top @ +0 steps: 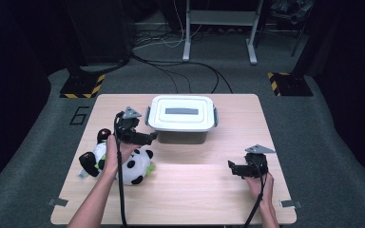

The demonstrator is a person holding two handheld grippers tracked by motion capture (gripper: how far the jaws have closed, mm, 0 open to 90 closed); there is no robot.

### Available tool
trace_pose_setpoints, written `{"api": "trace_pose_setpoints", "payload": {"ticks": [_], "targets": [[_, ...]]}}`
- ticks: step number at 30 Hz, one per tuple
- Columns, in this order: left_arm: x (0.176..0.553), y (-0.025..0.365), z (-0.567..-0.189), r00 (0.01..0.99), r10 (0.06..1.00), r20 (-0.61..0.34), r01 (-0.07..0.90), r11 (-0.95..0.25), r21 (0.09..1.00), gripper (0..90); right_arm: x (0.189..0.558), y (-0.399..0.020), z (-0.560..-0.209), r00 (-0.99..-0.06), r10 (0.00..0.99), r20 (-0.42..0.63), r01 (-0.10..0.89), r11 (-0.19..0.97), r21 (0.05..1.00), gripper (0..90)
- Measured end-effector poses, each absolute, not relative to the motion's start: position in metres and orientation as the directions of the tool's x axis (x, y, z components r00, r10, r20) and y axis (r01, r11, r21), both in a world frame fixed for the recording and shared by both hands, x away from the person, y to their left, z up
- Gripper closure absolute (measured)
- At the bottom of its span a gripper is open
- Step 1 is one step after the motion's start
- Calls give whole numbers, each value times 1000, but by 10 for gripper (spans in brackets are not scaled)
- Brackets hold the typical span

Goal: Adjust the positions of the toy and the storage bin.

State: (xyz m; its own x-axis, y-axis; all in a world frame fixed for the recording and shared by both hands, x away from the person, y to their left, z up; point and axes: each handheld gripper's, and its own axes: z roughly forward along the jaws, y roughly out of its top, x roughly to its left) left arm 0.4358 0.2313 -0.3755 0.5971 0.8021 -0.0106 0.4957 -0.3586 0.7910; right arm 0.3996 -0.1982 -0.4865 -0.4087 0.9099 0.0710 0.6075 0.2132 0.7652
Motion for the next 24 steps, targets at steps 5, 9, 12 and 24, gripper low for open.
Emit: {"api": "trace_pose_setpoints", "payload": {"ticks": [5,9,12,24], "targets": [[407,252,-379,590,807,23,469,-365,805,57,411,-183,-460,-449,891,65,566,227,792,98],[386,269,-384,568,822,32,462,-351,815,46,423,-170,-438,-470,881,49,531,238,813,133],[371,280,-390,552,833,42,454,-342,823,43,434,-159,-423,-488,872,46,515,246,821,173],[315,320,-426,496,865,75,456,-333,825,58,490,-141,-401,-400,917,2,546,237,804,463]]}}
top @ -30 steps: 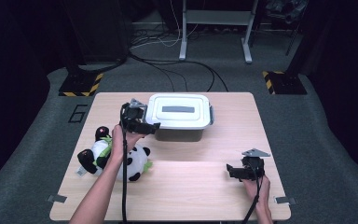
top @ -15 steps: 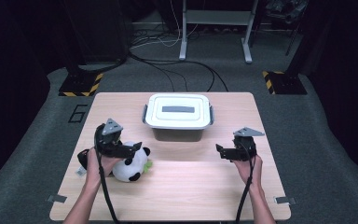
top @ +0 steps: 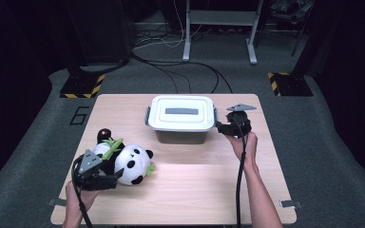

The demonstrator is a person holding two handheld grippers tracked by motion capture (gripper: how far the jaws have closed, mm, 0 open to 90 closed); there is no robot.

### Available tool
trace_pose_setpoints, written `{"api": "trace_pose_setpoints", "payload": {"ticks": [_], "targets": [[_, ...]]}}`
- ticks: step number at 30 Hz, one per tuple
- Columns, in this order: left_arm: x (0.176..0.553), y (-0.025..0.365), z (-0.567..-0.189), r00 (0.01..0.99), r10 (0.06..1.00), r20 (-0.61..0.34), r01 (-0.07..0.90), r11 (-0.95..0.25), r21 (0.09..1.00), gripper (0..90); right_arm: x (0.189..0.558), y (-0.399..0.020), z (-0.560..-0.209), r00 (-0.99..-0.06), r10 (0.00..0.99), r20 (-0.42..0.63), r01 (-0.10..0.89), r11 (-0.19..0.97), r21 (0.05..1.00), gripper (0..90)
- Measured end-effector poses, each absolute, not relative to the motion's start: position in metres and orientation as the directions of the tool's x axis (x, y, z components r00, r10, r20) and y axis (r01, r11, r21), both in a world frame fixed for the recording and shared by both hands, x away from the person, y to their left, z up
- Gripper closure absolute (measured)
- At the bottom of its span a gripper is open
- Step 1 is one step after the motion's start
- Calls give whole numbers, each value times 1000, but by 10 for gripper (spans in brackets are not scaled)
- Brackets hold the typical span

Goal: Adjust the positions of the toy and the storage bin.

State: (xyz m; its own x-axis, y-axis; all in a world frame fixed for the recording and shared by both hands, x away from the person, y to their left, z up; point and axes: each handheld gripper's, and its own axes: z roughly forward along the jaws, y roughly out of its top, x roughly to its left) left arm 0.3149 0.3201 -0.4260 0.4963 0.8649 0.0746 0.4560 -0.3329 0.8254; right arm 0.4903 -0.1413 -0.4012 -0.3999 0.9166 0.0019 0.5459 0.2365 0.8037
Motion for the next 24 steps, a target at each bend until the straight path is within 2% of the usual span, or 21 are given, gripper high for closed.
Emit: {"api": "trace_pose_setpoints", "payload": {"ticks": [12,19,24], "targets": [[280,347,-472,427,902,61,479,-283,831,75,522,-136,-418,-368,927,73,608,180,773,606],[282,346,-503,421,905,62,530,-301,793,74,527,-131,-425,-357,928,107,624,152,767,754],[288,344,-516,407,911,62,547,-298,783,75,524,-128,-424,-316,942,112,632,121,766,778]]}}
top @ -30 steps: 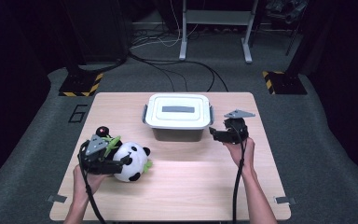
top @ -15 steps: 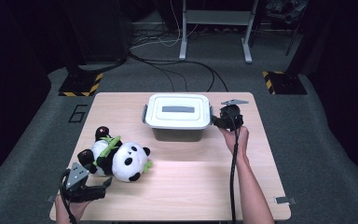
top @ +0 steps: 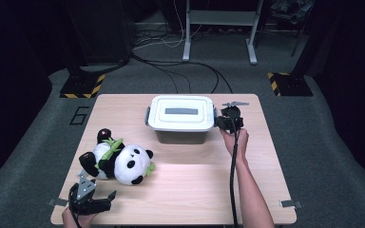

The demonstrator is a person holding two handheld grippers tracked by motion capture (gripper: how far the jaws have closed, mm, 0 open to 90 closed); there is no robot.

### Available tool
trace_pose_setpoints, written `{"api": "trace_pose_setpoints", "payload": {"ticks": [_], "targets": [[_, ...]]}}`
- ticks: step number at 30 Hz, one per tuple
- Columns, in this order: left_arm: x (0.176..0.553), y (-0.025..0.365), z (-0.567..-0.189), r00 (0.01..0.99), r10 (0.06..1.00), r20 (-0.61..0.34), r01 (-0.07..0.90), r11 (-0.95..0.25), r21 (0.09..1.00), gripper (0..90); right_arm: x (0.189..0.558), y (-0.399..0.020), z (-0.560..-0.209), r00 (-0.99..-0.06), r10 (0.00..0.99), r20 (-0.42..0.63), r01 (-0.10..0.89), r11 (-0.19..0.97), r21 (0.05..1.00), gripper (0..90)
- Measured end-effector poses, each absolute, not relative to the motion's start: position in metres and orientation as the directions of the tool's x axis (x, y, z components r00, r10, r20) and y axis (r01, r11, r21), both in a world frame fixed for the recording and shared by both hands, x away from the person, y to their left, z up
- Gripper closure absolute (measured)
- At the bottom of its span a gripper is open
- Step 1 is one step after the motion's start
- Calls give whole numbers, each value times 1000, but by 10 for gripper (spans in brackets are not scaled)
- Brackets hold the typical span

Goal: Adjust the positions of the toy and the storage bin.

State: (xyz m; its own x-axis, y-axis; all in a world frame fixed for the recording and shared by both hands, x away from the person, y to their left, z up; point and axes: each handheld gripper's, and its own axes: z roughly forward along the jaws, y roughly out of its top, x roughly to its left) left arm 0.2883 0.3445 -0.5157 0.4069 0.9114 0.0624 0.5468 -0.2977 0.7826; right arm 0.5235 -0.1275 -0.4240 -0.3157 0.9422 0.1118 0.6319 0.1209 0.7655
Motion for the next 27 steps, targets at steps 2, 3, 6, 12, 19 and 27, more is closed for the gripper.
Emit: {"api": "trace_pose_setpoints", "payload": {"ticks": [2,3,6,12,19,27], "targets": [[290,345,-519,406,912,57,559,-297,774,76,522,-128,-424,-304,946,109,634,116,765,786],[291,345,-521,400,915,54,563,-291,773,77,521,-127,-424,-295,949,111,633,107,767,788],[292,345,-526,395,917,54,570,-290,768,77,517,-129,-424,-282,952,118,635,93,767,792],[293,346,-533,385,922,45,582,-280,764,79,502,-133,-425,-270,955,124,634,79,769,789],[295,347,-535,369,929,22,589,-252,768,79,487,-138,-425,-258,957,135,638,64,767,785],[296,349,-535,365,931,-3,599,-232,766,79,467,-139,-425,-264,955,134,639,69,766,770]]}}
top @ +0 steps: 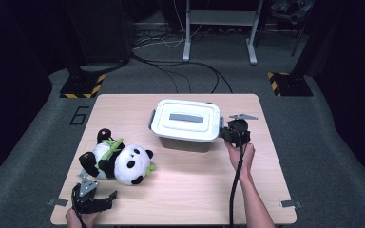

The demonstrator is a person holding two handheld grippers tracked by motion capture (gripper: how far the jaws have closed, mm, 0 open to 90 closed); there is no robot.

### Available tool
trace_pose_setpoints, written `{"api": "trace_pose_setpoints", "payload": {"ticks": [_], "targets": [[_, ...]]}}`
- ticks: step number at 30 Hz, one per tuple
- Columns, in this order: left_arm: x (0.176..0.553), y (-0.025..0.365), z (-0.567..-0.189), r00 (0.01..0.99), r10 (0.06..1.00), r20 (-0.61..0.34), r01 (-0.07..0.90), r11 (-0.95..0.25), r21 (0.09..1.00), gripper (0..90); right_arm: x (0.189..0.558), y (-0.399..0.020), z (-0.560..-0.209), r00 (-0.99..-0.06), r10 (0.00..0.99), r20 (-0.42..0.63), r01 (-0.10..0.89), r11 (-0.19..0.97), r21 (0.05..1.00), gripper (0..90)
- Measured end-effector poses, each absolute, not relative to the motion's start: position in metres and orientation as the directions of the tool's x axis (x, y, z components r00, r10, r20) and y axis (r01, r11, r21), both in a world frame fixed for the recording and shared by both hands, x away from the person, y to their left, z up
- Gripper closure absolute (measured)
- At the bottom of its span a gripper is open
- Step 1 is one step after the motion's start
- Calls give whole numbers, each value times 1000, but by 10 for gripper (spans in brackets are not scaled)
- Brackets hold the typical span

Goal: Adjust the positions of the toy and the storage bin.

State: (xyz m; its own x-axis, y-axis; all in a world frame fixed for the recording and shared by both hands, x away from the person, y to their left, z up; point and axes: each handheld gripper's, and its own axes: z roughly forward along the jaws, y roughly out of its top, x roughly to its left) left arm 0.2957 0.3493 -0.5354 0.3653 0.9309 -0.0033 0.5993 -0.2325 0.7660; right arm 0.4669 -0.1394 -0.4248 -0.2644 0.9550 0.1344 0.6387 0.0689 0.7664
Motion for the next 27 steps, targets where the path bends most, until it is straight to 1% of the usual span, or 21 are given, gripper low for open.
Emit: {"api": "trace_pose_setpoints", "payload": {"ticks": [9,11,13,14,16,17,21,24,26,27], "targets": [[296,350,-535,366,931,-5,600,-232,766,79,442,-141,-425,-295,942,158,641,73,764,756],[295,350,-535,366,931,-4,601,-233,765,79,438,-142,-426,-309,937,161,636,77,768,733],[295,350,-535,365,931,-4,601,-232,765,79,435,-145,-426,-316,936,156,633,85,770,639],[295,350,-535,365,931,-4,600,-232,765,79,435,-147,-426,-322,933,160,629,85,773,551],[295,350,-535,364,932,-5,600,-230,766,79,434,-153,-425,-331,930,161,624,88,776,471],[295,349,-536,363,932,-5,600,-230,766,79,434,-156,-424,-338,927,160,620,92,779,401],[295,349,-536,356,934,-7,599,-223,770,79,432,-163,-415,-346,931,116,592,121,797,193],[295,349,-536,356,934,-7,599,-223,769,79,434,-161,-404,-385,919,90,567,158,809,121],[295,349,-536,362,932,-1,601,-232,765,79,438,-155,-397,-410,909,69,559,191,807,34],[295,349,-536,357,934,-1,595,-226,772,79,440,-151,-394,-425,903,62,558,208,803,16]]}}
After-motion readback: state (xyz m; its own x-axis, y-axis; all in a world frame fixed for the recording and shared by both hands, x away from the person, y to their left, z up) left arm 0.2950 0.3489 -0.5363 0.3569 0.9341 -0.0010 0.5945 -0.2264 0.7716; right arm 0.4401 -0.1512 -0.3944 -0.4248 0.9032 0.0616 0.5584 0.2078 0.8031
